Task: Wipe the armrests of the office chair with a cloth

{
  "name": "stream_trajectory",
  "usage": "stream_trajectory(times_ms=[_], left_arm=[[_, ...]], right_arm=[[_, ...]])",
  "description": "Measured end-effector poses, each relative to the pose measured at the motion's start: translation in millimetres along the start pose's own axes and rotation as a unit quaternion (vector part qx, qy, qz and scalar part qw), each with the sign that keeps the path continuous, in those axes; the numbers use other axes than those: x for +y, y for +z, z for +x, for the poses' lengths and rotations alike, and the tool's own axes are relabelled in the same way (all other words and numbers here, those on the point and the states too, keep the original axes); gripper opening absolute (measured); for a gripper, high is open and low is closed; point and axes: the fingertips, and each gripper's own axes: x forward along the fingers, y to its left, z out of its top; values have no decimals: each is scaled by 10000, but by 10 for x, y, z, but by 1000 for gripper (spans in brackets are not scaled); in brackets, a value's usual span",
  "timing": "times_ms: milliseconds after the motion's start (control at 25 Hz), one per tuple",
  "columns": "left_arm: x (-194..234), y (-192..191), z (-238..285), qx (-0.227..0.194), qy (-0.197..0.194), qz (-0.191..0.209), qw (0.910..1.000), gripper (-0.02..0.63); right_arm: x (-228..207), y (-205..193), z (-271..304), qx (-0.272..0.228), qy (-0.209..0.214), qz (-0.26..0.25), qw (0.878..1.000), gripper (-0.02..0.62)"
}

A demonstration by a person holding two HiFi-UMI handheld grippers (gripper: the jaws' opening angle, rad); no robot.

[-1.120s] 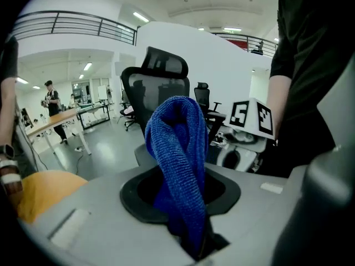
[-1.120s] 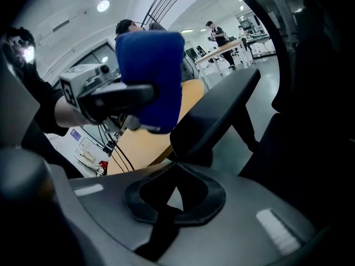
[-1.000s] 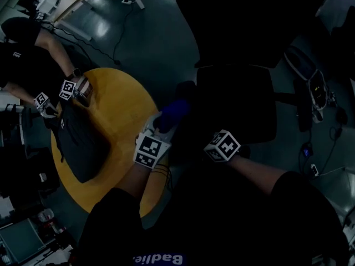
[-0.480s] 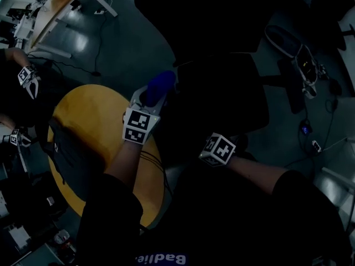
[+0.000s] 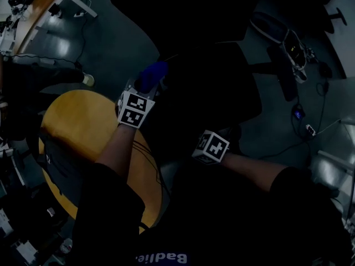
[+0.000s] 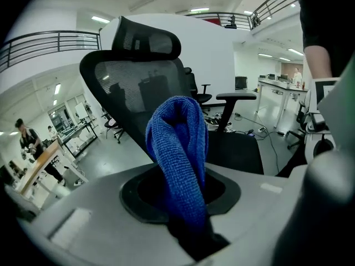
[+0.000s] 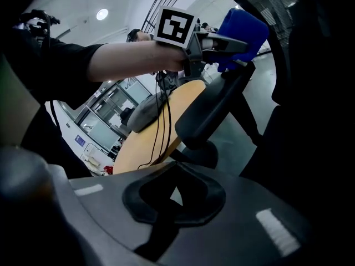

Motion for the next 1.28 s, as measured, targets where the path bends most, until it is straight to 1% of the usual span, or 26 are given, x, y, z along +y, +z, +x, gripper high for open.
stream_trajectory(times_ms=[80, 240, 440, 680, 840, 1000, 1280], left_arm=[[-74, -8, 68, 35, -86, 80, 9999, 130], [-138, -6, 81, -12, -79, 66, 9999, 130], [-258, -25, 4, 13, -96, 141, 9999, 129], [-572, -41, -127, -52, -304, 268, 9992, 129], [-807, -63, -231, -72, -437, 295, 9986, 129], [-1078, -86, -340, -51, -591, 240, 9979, 129], [-1577, -134, -543, -116, -796, -13, 9968, 129]], right_arm=[[-17, 0, 36, 15, -34, 56, 10000, 5], [-49, 80, 104, -92, -123, 124, 9998, 5], [-58, 135, 147, -222, -114, 409, 9989, 5], [-164, 52, 169, -144, -307, 601, 9976, 5], [-191, 43, 141, -100, -337, 653, 9972, 5], [-183, 52, 126, -110, -287, 720, 9969, 5], [-194, 51, 115, -193, -246, 851, 9959, 5]])
